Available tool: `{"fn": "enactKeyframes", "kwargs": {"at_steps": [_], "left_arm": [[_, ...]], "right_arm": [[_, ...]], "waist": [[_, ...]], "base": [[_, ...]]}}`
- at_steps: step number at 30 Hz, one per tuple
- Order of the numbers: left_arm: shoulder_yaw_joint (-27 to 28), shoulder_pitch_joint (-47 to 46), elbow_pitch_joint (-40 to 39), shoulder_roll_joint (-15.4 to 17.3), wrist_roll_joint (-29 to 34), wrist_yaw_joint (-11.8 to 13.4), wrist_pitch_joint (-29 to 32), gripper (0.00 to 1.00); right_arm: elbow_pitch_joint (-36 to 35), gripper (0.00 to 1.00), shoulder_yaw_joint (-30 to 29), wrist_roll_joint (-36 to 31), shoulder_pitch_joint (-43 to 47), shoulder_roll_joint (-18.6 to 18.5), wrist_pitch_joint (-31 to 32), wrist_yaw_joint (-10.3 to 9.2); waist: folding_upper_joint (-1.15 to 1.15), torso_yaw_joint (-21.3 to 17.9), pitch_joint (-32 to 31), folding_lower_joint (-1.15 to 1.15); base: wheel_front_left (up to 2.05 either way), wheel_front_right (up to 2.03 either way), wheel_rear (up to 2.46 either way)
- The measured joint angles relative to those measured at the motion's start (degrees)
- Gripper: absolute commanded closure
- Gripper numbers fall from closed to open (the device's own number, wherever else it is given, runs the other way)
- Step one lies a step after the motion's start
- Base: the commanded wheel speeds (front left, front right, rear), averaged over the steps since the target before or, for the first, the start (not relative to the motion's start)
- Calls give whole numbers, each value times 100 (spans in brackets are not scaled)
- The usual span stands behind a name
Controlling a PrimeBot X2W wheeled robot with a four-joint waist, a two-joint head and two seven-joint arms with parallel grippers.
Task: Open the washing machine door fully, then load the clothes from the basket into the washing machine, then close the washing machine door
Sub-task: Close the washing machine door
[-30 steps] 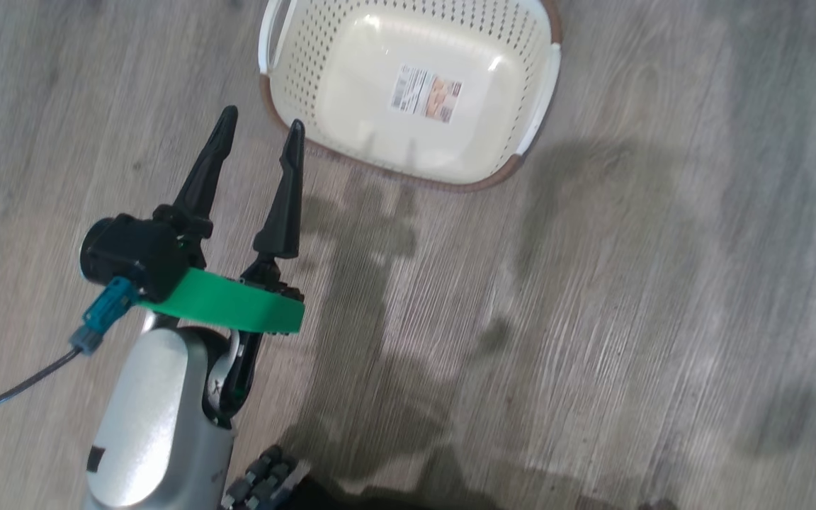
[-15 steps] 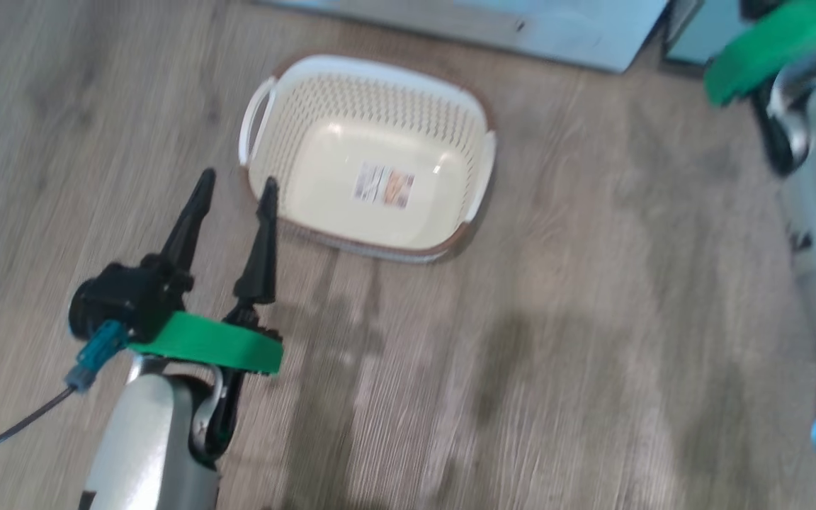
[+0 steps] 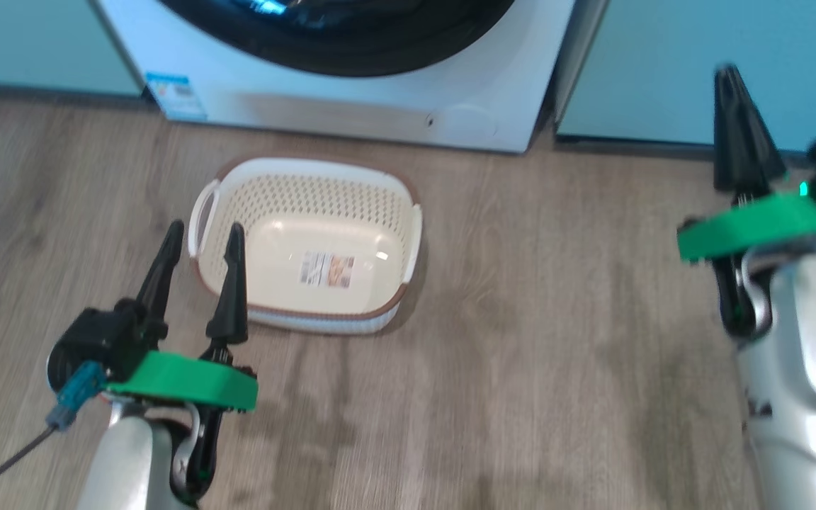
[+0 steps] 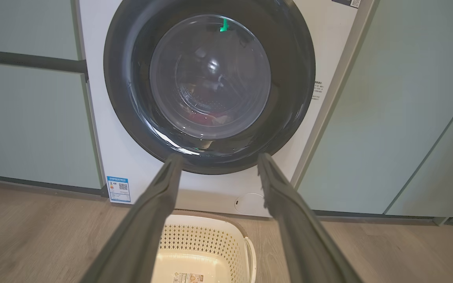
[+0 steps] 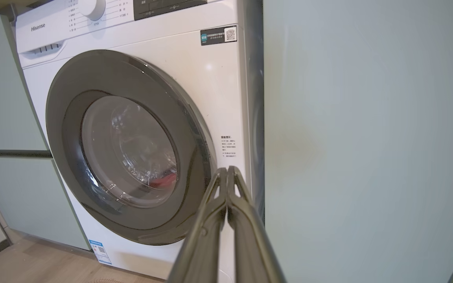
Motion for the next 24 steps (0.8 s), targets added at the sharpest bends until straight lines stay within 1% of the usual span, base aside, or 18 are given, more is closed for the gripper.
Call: {"fn": "enactKeyframes", "kwargs": {"at_steps": [5, 10, 14, 18, 22, 23, 24], "left_arm": [[36, 252, 8, 2, -5, 46, 0, 0], [89, 413, 88, 2, -40, 60, 0, 0], [164, 624, 229, 8, -56, 100, 0, 0], [159, 783, 315, 9, -47, 100, 0, 0], [151, 822, 323, 9, -46, 102, 0, 0], [149, 822, 325, 9, -35, 102, 0, 0], [147, 822, 334, 9, -14, 107, 0, 0]], "right_arm": [[-464, 100, -171, -122, 773, 137, 0, 0], [-608, 100, -330, -54, 1471, 209, 0, 0], [-715, 100, -277, -64, 1940, 225, 1, 0], [-809, 100, -268, -44, 2240, 245, 1, 0], [-854, 100, -278, 10, 2343, 247, 1, 0], [-855, 89, -280, 19, 2357, 250, 1, 0], [-862, 39, -297, 20, 2376, 255, 1, 0]], "waist": [[0, -210, -253, 0], [0, -340, -473, 0], [0, -406, -618, 0], [0, -459, -700, 0], [0, -477, -724, 0], [0, -481, -733, 0], [0, -485, -742, 0]], "base": [[0, 0, 0], [0, 0, 0], [0, 0, 0], [0, 0, 0], [0, 0, 0], [0, 0, 0], [0, 0, 0]]}}
